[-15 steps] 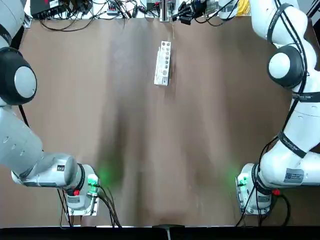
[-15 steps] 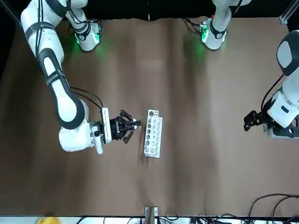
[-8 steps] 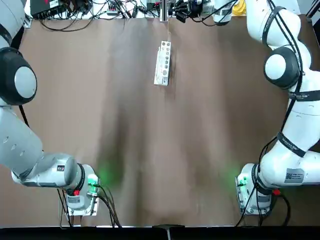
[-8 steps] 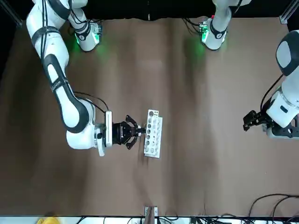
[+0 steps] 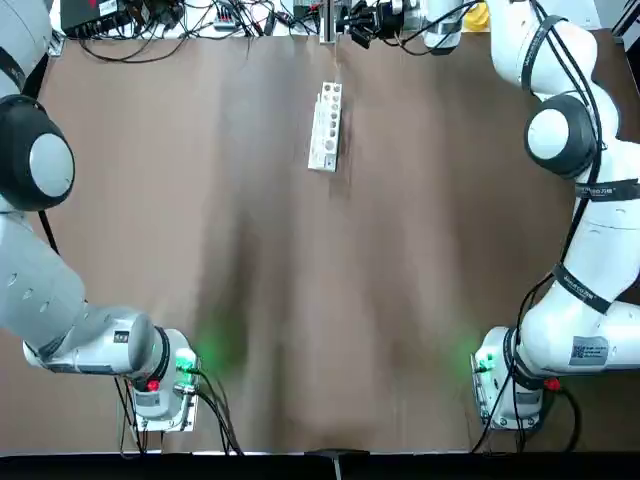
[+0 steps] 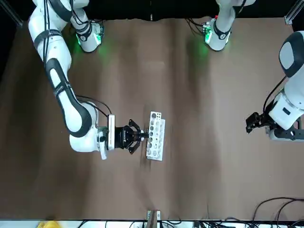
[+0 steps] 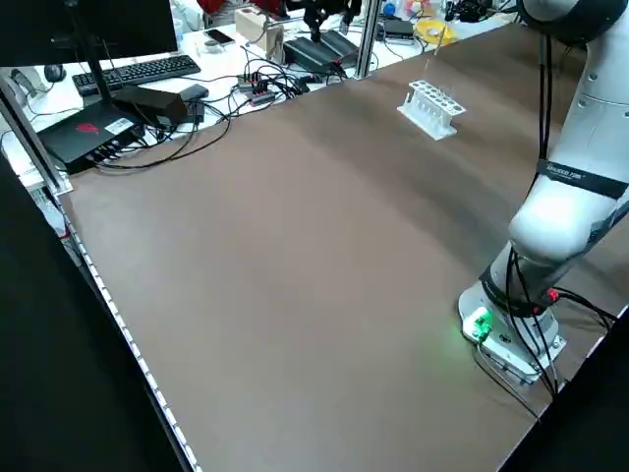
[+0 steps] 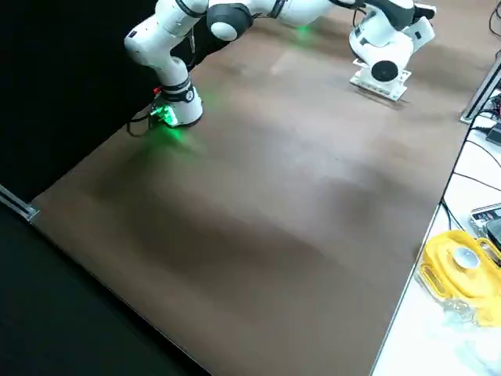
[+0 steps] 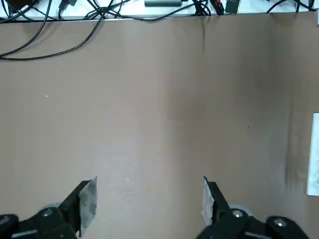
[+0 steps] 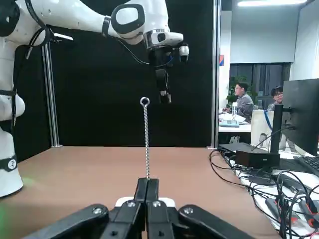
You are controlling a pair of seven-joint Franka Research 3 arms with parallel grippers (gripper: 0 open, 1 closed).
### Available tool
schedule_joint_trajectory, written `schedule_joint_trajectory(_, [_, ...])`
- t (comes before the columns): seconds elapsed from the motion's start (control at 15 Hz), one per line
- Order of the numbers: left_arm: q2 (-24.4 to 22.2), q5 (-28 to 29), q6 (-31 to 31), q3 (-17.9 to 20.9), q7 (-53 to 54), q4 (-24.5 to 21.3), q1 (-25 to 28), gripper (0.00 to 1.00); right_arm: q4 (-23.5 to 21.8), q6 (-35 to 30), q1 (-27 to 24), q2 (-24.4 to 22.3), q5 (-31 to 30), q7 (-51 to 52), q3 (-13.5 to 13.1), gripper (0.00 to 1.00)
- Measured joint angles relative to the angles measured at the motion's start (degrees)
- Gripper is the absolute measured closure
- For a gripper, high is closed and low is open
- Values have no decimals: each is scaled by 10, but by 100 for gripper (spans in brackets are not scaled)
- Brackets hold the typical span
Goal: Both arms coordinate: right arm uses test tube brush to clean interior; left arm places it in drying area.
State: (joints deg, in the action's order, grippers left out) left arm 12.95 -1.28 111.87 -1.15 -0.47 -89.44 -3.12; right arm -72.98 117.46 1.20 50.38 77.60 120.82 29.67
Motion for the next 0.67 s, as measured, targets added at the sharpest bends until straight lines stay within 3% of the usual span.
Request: schedule_joint_trajectory(0.67, [6,0,-1,-4,0,-5,-14,0,2,1,-9,11,3,30,-2,98])
